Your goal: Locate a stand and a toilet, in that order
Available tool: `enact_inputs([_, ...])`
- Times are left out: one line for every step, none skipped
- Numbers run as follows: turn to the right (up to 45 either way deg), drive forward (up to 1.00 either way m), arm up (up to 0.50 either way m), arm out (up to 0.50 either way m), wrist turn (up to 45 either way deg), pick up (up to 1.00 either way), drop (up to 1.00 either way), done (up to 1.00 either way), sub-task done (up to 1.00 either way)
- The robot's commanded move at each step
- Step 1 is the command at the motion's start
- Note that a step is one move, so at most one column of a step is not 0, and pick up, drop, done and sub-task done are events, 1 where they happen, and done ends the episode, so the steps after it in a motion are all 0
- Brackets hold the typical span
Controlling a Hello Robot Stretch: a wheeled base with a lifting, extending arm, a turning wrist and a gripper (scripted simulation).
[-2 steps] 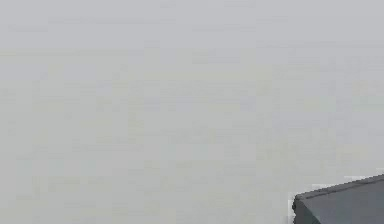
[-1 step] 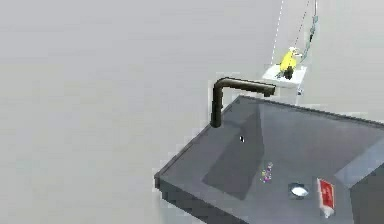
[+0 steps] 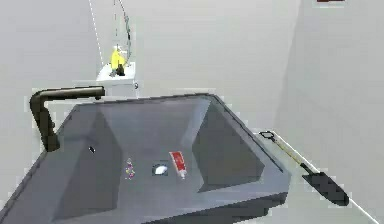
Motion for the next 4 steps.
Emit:
enact_inputs([45.0,0.0,0.0,0.0,0.0,0.0,0.0,0.0,0.0])
enact_inputs([12.0,0.0,0.0,0.0,0.0,0.0,0.0,0.0,0.0])
enact_inputs([0.0,0.45,0.0,0.0,0.0,0.0,0.0,0.0,0.0])
enact_inputs([-3.0,0.0,0.0,0.0,0.0,0.0,0.0,0.0,0.0])
